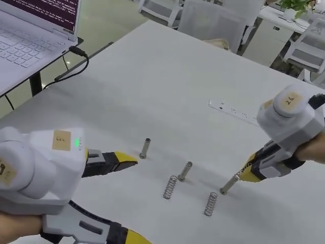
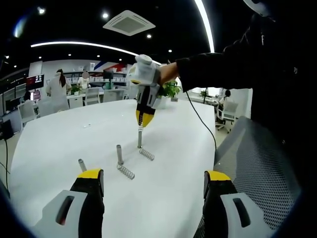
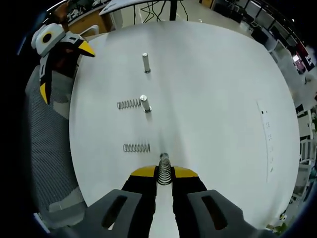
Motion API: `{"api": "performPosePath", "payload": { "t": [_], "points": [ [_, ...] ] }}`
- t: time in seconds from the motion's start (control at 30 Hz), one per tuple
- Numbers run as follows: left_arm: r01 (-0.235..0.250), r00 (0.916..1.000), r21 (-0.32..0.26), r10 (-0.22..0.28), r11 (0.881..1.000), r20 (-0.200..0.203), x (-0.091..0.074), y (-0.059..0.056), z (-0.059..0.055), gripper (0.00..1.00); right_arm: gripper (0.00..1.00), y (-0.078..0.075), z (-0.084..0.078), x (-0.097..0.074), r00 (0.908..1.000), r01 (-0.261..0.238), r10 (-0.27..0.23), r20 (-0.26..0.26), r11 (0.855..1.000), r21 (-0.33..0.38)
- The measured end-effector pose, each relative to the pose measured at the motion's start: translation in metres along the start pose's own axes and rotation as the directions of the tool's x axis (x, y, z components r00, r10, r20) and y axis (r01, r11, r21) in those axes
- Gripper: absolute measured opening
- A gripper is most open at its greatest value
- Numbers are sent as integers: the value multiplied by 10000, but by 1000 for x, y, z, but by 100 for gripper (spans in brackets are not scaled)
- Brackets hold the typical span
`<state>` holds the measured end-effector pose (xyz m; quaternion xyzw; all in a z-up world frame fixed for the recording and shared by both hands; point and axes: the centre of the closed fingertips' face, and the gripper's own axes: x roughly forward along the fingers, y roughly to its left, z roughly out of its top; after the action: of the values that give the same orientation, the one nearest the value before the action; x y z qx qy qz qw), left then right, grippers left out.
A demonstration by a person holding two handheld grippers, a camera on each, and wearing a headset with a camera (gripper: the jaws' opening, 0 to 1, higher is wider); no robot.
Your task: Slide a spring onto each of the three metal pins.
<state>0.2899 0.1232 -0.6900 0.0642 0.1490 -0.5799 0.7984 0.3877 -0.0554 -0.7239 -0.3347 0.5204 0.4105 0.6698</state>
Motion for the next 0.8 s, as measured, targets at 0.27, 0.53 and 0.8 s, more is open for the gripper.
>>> {"api": "performPosePath", "payload": {
  "t": [0.27,0.53,0.8],
  "points": [
    [-42,10000,-39,42,10000,-48,-2,2,-3,79,8,-1,0,10,9999,-157,157,-52,9998,78],
    [-102,9999,-52,102,9999,-66,-2,4,-4,79,8,1,-2,23,9995,-197,198,-227,9998,37],
    [-111,9999,-36,111,9999,-132,-3,3,-4,78,8,1,-8,39,9991,-188,188,-372,9998,4]
  ]
}}
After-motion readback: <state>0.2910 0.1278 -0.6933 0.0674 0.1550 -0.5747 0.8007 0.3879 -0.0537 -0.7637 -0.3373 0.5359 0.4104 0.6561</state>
